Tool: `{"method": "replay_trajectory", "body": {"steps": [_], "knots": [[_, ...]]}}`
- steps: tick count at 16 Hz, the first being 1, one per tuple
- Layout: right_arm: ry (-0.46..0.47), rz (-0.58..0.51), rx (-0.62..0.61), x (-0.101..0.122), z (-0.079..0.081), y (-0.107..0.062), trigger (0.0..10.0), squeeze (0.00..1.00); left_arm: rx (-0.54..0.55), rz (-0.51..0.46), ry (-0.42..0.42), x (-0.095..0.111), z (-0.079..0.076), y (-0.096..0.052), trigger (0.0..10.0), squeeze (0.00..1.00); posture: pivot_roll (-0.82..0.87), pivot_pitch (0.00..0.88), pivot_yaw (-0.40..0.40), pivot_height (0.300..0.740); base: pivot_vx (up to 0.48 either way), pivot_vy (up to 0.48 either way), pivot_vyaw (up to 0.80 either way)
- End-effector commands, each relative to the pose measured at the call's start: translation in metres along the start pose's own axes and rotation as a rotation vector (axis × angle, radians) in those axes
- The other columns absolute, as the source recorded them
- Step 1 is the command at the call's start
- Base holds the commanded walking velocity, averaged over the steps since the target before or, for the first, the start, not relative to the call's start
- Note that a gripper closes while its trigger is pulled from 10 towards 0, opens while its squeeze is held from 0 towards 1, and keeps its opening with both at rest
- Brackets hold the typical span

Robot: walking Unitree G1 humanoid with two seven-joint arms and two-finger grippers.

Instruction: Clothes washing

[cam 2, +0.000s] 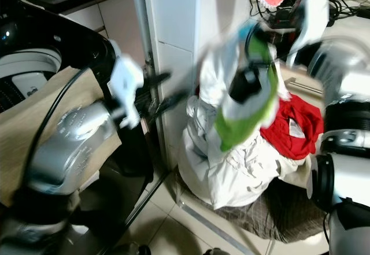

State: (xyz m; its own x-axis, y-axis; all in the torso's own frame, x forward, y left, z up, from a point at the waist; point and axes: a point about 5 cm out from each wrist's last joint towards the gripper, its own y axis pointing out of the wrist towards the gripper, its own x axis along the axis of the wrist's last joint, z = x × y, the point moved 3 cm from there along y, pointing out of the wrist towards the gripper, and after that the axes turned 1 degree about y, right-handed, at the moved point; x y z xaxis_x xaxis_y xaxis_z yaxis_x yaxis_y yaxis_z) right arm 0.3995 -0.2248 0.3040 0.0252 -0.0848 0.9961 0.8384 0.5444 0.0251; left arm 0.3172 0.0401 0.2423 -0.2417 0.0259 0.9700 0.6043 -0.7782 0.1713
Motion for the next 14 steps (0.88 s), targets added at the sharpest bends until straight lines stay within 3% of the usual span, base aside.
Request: {"method": "replay_trajectory", "body": {"steps": [1, 4, 8, 14], "knots": [[0.039, -0.068, 0.120, 0.018, 0.023, 0.001, 0.0, 0.00, 0.016, -0.056, -0.011, 0.011, 0.003, 0.006, 10.0, 1.00, -0.04, 0.000, 0.045, 0.740, 0.000, 0.000, 0.00], [0.169, -0.118, 0.267, 0.019, 0.063, 0.011, 0.0, 0.00, 0.031, -0.066, -0.040, 0.007, -0.007, 0.024, 10.0, 1.00, -0.06, 0.000, 0.053, 0.740, 0.000, 0.000, 0.00], [0.206, -0.092, 0.349, 0.010, 0.103, 0.008, 0.0, 0.00, 0.142, -0.123, -0.014, 0.017, 0.005, 0.035, 10.0, 1.00, -0.07, 0.000, 0.052, 0.740, 0.000, 0.000, 0.00], [0.243, -0.095, 0.380, 0.012, 0.125, 0.008, 0.0, 0.00, 0.169, -0.055, 0.095, 0.004, 0.007, 0.037, 10.0, 1.00, -0.06, 0.000, 0.039, 0.740, 0.000, 0.000, 0.00]]}}
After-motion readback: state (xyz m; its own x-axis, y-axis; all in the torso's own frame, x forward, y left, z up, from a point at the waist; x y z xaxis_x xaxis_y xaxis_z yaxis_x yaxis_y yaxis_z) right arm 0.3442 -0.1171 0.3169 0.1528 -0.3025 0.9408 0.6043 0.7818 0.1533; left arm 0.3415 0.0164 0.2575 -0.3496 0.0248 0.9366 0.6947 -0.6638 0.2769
